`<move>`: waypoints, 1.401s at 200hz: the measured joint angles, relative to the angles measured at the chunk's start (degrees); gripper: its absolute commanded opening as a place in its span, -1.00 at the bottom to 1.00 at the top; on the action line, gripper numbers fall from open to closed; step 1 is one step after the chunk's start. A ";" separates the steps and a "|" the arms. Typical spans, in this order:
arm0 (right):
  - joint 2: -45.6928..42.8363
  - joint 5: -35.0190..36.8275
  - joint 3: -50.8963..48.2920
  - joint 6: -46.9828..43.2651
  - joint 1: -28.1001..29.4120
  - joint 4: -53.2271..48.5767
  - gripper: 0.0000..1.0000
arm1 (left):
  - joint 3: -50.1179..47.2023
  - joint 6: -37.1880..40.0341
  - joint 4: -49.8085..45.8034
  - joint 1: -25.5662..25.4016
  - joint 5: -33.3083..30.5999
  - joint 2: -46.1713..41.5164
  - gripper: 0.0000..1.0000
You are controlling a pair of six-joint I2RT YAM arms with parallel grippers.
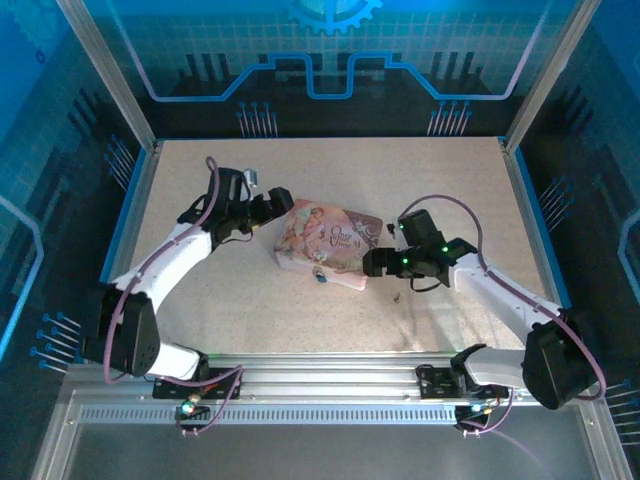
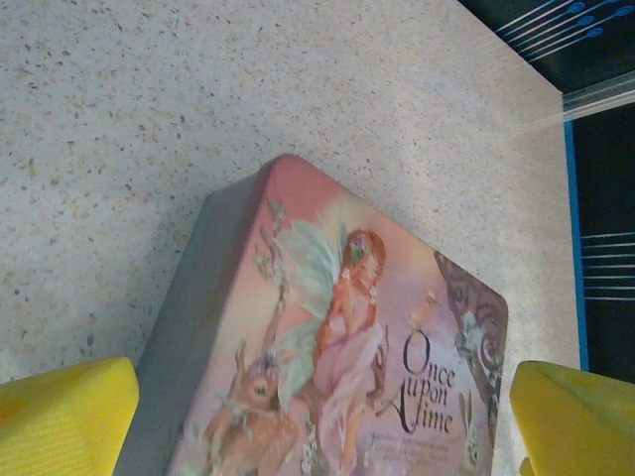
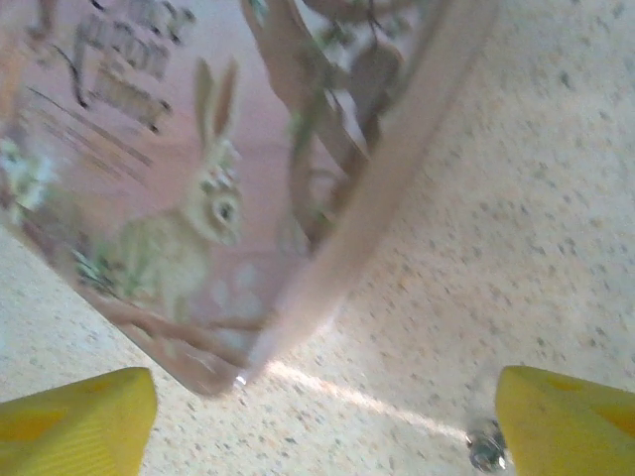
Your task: Unlock a padlock with a key
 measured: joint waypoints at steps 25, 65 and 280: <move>-0.02 0.94 -2.40 -0.90 -0.11 -3.06 0.38 | -4.79 -0.04 -0.92 -0.02 0.00 -5.53 0.95; 0.98 1.44 -4.94 -0.85 -0.15 -5.42 0.10 | -8.22 -0.02 -3.56 -0.02 -0.04 -10.08 0.95; 11.30 6.08 -5.16 0.57 1.27 -4.87 -0.63 | -8.37 -0.22 -3.87 -0.02 -0.02 -10.45 0.97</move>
